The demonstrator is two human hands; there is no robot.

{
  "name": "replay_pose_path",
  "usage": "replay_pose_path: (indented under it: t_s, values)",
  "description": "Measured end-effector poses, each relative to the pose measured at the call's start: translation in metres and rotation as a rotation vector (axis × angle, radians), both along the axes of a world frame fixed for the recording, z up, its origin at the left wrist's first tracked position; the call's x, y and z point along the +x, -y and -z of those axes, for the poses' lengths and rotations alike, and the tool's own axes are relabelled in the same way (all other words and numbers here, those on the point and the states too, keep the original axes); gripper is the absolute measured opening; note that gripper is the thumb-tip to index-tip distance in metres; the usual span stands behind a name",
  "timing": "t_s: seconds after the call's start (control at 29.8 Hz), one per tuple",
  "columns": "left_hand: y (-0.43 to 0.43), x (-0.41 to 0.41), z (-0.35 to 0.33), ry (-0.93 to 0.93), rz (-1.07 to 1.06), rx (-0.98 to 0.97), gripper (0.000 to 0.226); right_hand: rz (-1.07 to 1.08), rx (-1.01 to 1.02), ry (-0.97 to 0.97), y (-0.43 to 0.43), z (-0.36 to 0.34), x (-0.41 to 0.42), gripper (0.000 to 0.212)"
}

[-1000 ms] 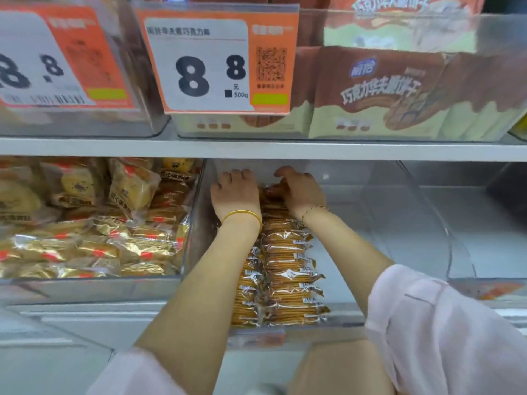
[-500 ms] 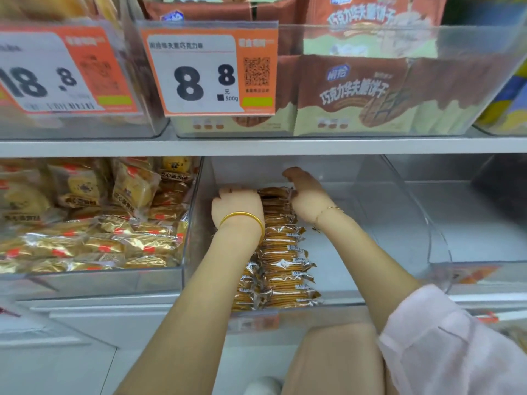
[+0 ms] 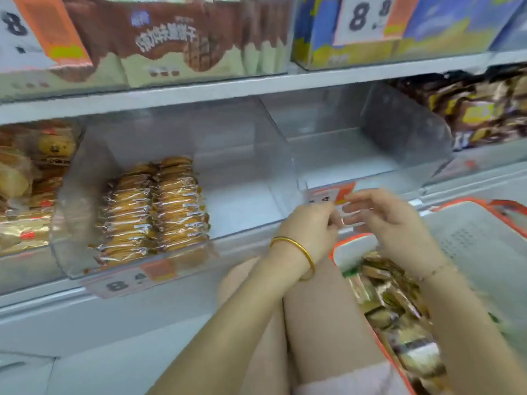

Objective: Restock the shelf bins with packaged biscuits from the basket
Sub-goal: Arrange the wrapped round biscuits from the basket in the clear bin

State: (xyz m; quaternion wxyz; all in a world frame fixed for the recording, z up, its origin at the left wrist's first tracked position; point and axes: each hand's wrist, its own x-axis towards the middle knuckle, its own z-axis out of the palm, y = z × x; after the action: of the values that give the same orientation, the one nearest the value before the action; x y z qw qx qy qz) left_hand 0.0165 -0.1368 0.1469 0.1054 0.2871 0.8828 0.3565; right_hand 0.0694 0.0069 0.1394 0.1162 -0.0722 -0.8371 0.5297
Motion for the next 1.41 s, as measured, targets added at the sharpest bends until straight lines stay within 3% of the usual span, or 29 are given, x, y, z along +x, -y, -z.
replay_pose_path:
  t_s: [0.13, 0.34, 0.54, 0.7, 0.84, 1.04, 1.17, 1.31, 1.41]
  values:
    - [-0.071, 0.030, 0.042, 0.222, 0.165, -0.031, 0.018, 0.206, 0.055, 0.170, -0.074, 0.050, 0.044, 0.042]
    - [-0.138, 0.042, 0.117, 0.261, 0.234, -0.266, 0.024, 0.357, 0.259, 0.433, -0.134, 0.113, 0.090, 0.025]
    - [-0.152, 0.046, 0.156, 0.252, 0.564, -0.637, 0.030, 0.217, 0.448, 0.650, -0.129, 0.162, 0.086, 0.040]
    - [-0.153, 0.045, 0.171, 0.244, 0.804, -0.819, 0.032, 0.069, 0.539, 0.896, -0.119, 0.184, 0.074, 0.049]
    - [-0.155, 0.043, 0.174, 0.177, 0.873, -0.883, 0.029, 0.171, 0.548, 0.826, -0.118, 0.182, 0.074, 0.042]
    - [-0.155, 0.049, 0.171, 0.116, 0.920, -0.877, 0.063, 0.302, 0.363, 0.651, -0.122, 0.166, 0.077, 0.029]
    - [-0.158, 0.055, 0.176, 0.055, 0.846, -1.101, 0.075, 0.309, 0.314, 0.660, -0.121, 0.161, 0.080, 0.024]
    - [-0.163, 0.058, 0.178, 0.030, 0.804, -1.197, 0.073, 0.392, 0.210, 0.575, -0.122, 0.163, 0.084, 0.019]
    - [-0.164, 0.055, 0.178, 0.012, 0.697, -1.066, 0.061, 0.483, 0.089, 0.486, -0.124, 0.159, 0.086, 0.019]
